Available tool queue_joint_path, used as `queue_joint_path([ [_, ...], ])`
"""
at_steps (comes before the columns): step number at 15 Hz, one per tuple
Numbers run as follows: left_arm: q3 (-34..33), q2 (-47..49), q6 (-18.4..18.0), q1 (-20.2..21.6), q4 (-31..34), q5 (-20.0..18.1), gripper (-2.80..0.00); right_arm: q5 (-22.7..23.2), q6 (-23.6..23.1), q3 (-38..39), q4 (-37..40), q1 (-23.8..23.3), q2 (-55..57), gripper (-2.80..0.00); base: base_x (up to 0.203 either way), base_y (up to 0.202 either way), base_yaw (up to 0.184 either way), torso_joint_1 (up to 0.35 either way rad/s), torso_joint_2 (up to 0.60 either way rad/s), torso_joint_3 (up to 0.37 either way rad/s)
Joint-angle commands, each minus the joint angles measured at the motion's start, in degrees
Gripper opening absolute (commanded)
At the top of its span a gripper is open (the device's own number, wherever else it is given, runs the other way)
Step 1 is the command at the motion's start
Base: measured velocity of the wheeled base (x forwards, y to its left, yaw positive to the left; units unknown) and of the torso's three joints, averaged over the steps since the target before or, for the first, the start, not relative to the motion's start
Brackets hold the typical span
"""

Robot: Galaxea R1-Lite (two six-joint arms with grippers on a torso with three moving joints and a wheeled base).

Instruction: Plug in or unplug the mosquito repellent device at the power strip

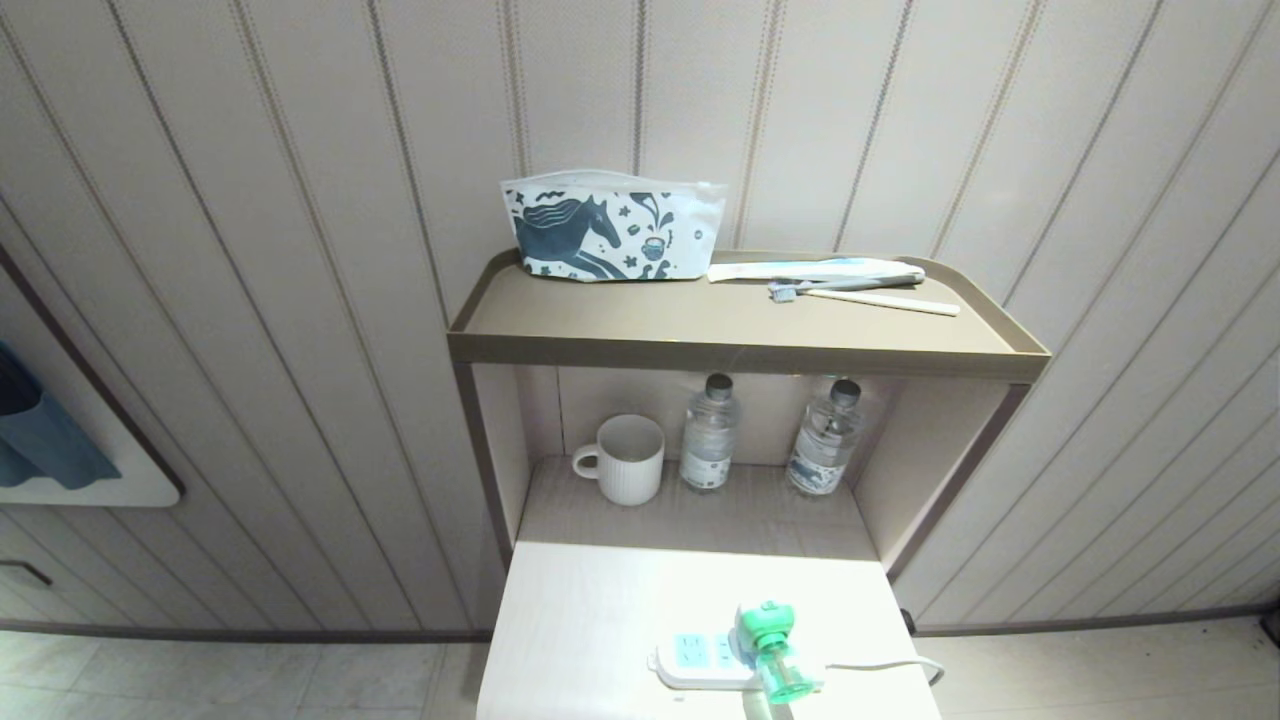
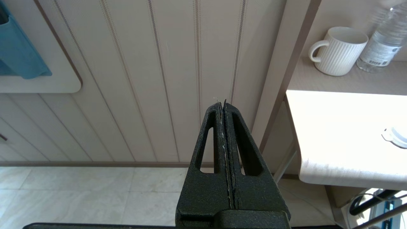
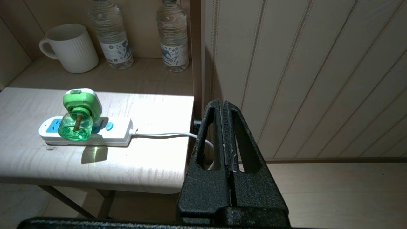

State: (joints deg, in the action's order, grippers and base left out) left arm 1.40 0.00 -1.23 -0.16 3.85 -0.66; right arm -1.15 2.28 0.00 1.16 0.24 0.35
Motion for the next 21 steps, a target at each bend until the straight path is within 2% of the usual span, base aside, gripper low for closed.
queue_joint_path([
  [1, 0.0, 0.0, 0.0, 0.0, 0.0, 0.0, -2.8, -0.1, 0.1, 0.0, 0.0, -0.1, 0.1, -2.8, 0.0, 0.0, 0.0, 0.0, 0.0, 0.0],
  [21, 0.0, 0.0, 0.0, 0.0, 0.0, 0.0, -2.8, -0.1, 0.1, 0.0, 0.0, 0.0, 0.0, -2.8, 0.0, 0.0, 0.0, 0.0, 0.0, 0.0],
])
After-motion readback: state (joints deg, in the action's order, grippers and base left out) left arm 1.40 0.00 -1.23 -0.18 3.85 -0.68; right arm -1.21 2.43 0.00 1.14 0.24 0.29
